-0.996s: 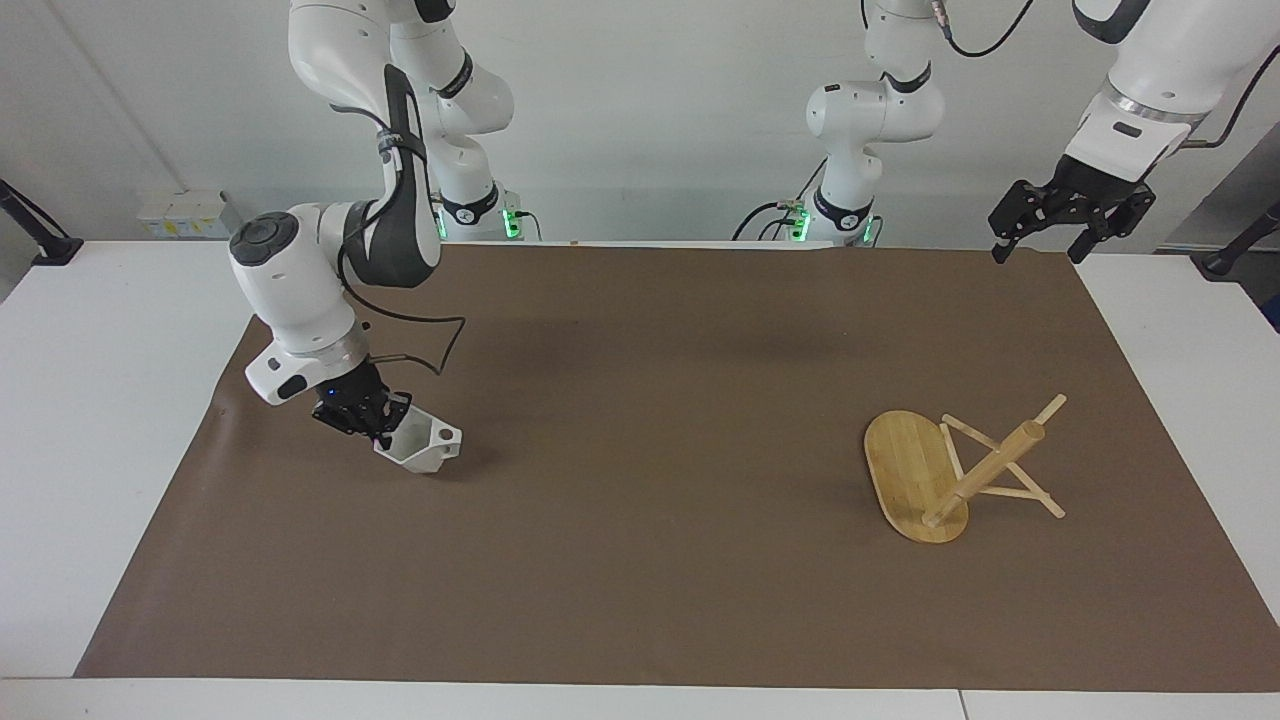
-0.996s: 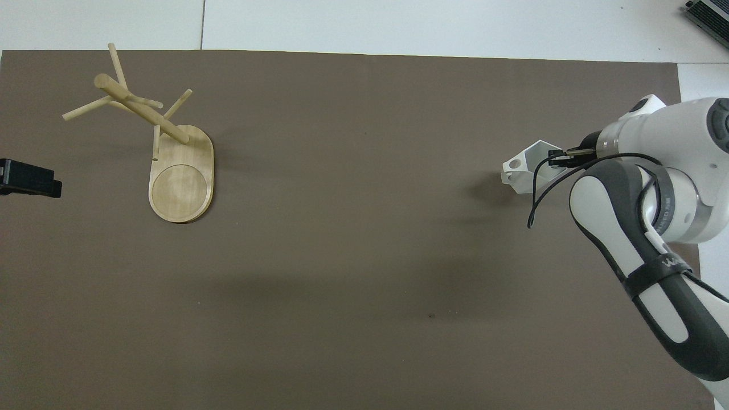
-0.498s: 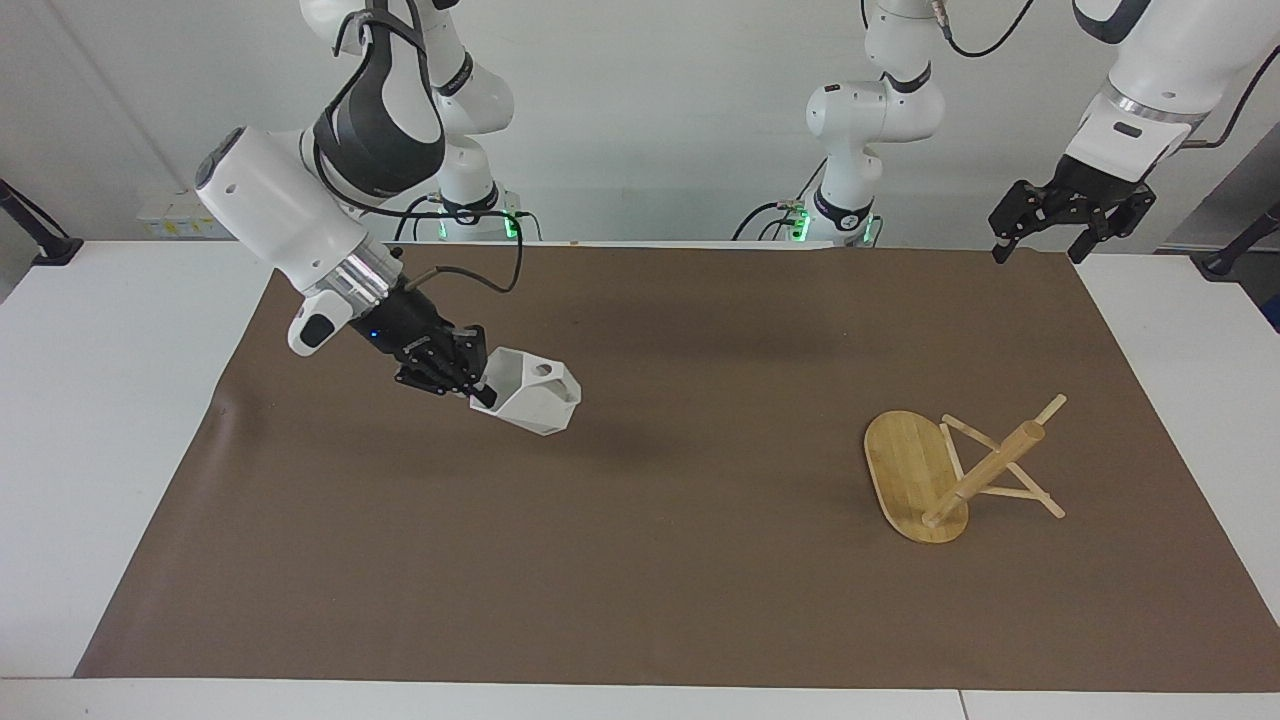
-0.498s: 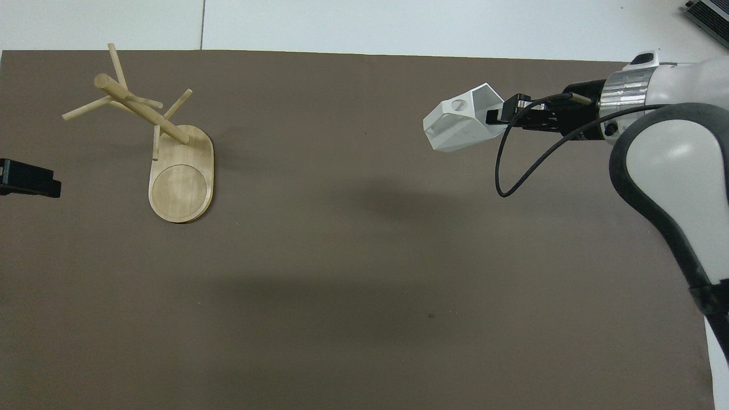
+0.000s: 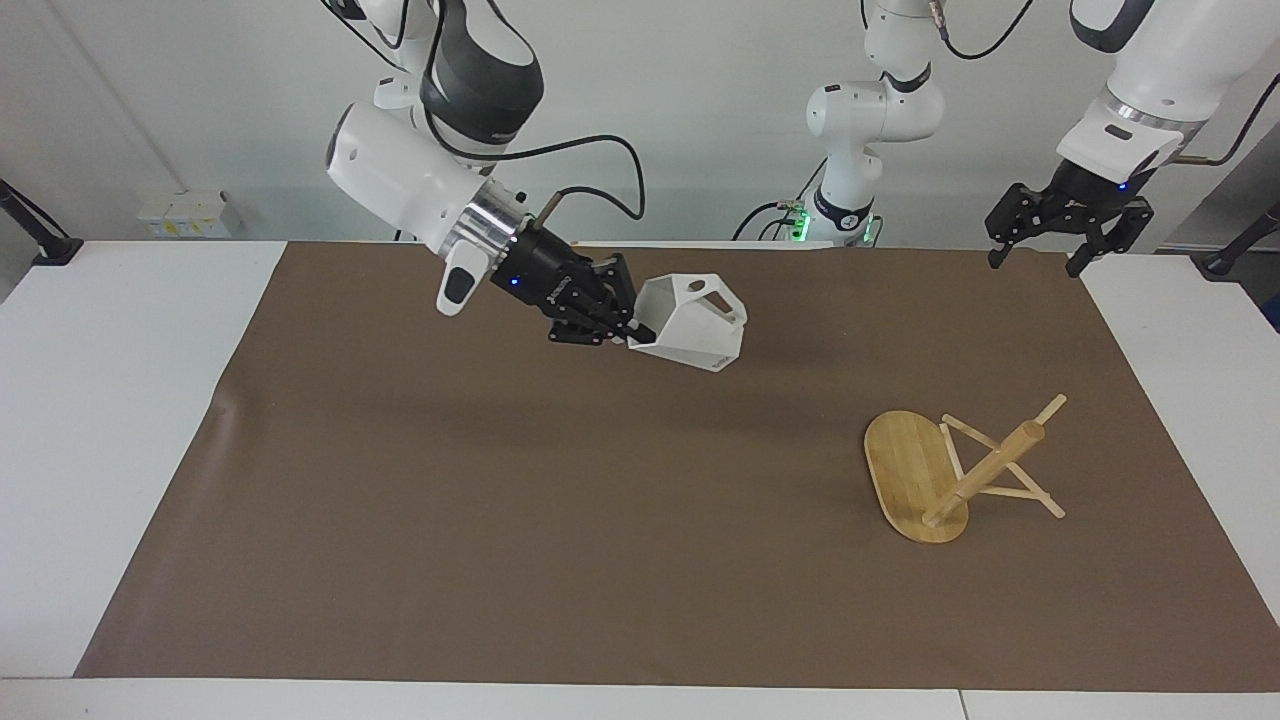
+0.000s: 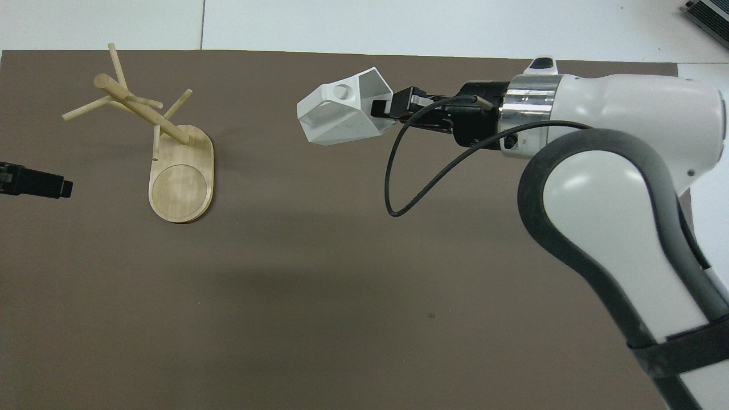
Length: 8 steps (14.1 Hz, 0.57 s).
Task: Hang cup on rack
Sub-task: 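Lift the mug with the right gripper toward the left gripper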
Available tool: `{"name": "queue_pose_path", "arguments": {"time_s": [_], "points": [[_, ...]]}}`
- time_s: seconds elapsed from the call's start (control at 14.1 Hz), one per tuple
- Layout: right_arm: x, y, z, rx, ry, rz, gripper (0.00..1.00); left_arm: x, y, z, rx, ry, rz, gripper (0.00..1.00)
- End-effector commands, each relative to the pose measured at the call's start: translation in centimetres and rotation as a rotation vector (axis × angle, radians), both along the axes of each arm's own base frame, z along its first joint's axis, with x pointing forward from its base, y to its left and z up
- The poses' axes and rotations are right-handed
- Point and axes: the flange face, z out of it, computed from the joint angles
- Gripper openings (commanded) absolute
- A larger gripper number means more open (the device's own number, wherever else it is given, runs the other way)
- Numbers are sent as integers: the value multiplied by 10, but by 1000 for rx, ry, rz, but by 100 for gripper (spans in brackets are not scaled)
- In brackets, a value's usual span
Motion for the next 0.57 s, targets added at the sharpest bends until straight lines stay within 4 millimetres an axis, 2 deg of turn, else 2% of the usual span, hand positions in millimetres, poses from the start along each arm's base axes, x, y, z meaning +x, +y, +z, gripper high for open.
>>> {"name": "queue_pose_path", "arguments": {"time_s": [0.0, 0.14, 0.28, 0.5], "points": [[-13, 41, 6, 69, 20, 9, 0, -19, -9, -12, -53, -32, -169, 100], [-26, 69, 5, 72, 23, 28, 0, -20, -24, -14, -64, -74, -351, 100], [-36, 88, 4, 70, 39, 55, 0, -20, -38, -14, -77, -108, -505, 100], [-52, 114, 4, 73, 62, 46, 0, -27, -47, -19, -168, -144, -635, 100]]}}
